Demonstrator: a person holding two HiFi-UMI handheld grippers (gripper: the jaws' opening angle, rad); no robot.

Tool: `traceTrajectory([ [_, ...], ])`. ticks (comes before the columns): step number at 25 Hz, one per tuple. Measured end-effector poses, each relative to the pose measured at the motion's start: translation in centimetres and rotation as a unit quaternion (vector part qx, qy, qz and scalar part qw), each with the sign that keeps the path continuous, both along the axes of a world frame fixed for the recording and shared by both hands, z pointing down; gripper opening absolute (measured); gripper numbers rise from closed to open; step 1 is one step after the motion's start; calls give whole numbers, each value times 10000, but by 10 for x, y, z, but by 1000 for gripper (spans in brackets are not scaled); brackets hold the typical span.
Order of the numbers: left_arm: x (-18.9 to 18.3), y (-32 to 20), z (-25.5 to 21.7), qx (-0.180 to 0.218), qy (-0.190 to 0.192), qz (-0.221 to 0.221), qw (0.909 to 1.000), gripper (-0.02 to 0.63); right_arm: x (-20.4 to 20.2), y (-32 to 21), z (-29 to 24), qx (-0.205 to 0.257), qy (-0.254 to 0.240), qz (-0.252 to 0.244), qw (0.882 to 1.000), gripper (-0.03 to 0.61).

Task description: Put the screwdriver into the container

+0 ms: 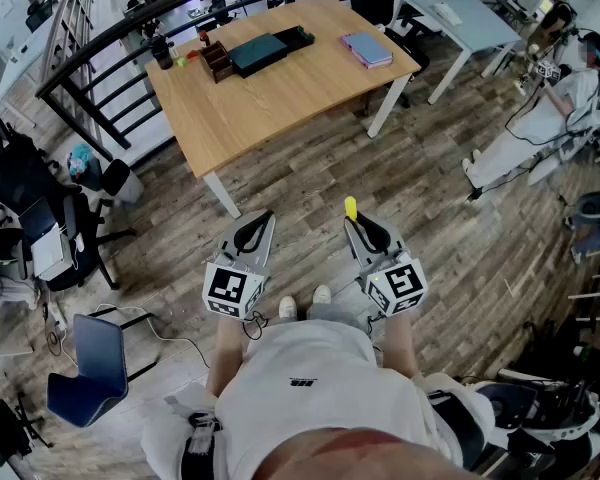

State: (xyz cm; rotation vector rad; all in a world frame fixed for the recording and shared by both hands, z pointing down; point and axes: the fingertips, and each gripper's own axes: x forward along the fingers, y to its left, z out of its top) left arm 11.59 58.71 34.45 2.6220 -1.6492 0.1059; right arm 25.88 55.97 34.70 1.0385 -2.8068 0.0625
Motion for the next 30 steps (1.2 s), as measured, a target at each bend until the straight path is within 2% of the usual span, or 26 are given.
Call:
traceTrajectory([
  [9,-1,7,-1,152,36,192,9997,9,-3,11,6,-109,-203,296,9993,58],
  [17,-5,-8,3,163,-8,259,9995,9,-10,-4,7,-7,-236,404,9989,58],
  [22,-13,-34,3,179,-35,211,9996,9,-18,-32,8,-5,-268,379,9989,58],
  [30,-18,-103,5,138,-92,98,9998,9,-29,-104,15,-78,-277,205,9994,58],
])
